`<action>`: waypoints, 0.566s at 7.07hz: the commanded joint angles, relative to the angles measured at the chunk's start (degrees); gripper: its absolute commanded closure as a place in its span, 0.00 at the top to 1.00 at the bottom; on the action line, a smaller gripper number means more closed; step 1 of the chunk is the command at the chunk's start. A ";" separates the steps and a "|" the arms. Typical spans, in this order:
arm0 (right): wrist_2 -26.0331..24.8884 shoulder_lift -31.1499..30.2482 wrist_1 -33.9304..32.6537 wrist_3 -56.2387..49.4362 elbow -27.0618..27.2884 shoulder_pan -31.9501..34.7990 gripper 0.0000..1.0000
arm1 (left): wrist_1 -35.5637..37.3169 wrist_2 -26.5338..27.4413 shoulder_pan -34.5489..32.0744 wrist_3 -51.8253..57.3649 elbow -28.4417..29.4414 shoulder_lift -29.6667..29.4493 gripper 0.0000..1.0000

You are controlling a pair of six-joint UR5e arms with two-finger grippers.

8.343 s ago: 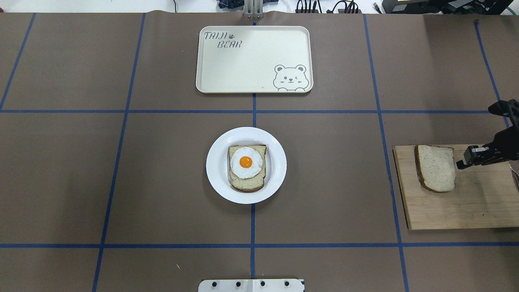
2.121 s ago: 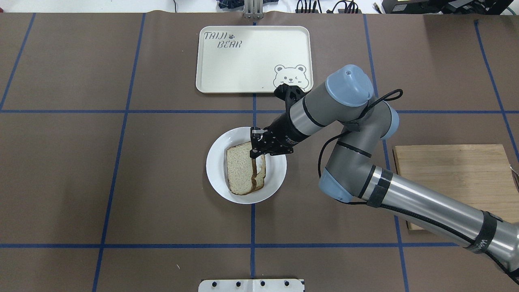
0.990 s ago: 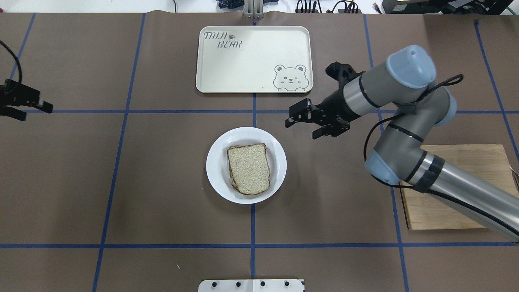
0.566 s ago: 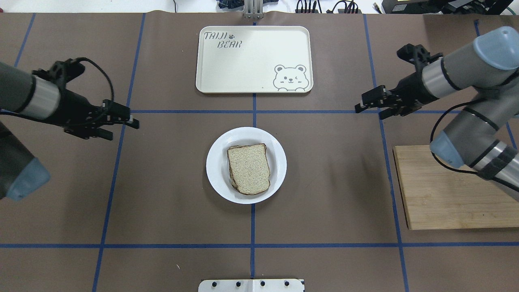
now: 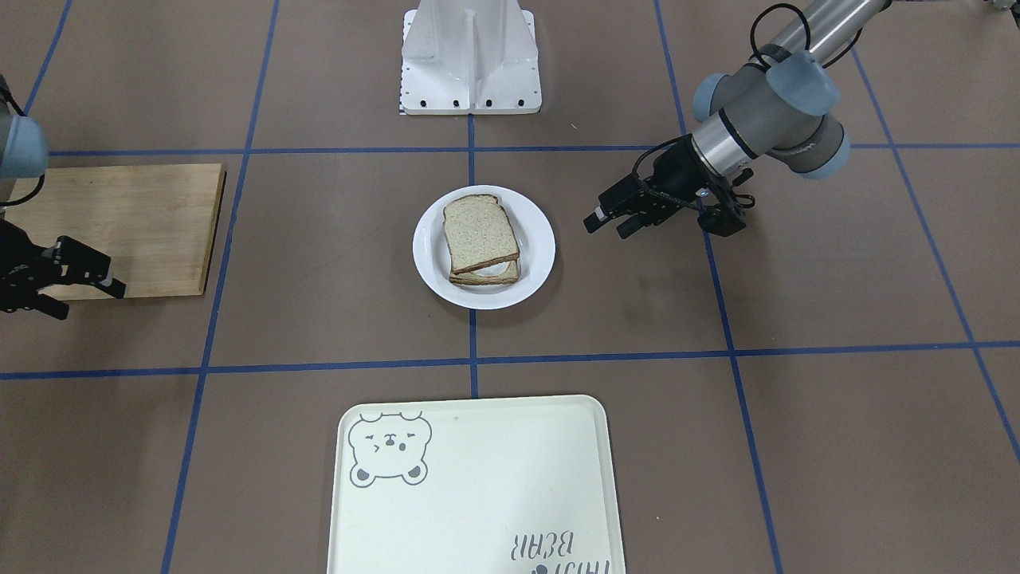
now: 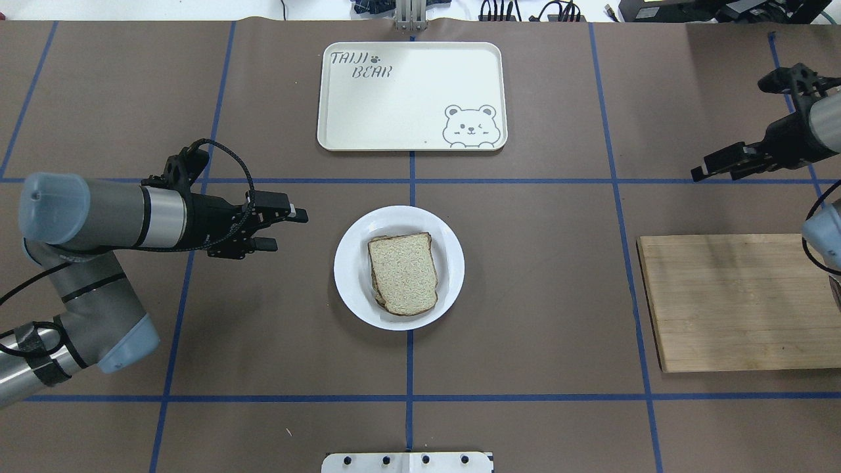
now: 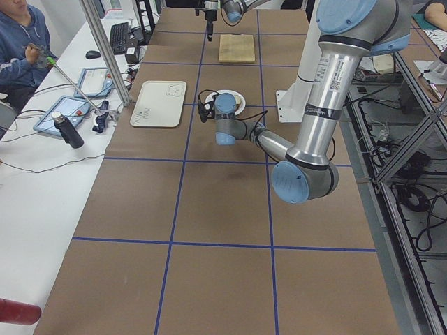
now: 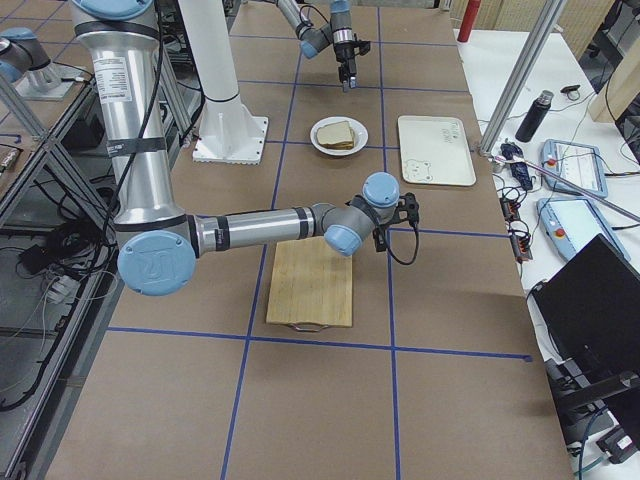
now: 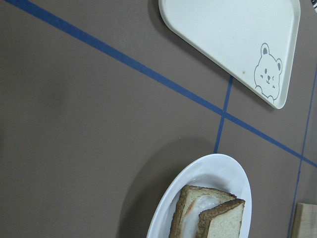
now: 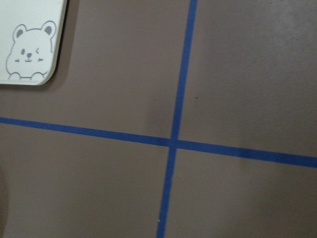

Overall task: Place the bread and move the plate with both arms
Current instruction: 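Raise the right gripper away while the left arm reaches toward the plate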

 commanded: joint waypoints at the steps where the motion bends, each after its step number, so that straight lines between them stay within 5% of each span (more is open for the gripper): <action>1: -0.44 -0.25 -11.94 -17.29 0.14 5.82 1.00 | -3.12 2.68 1.35 -5.33 1.91 -0.47 0.96; 4: -6.24 4.03 -31.17 -34.37 0.75 10.49 1.00 | -3.21 10.03 5.20 -5.45 2.35 -0.65 0.95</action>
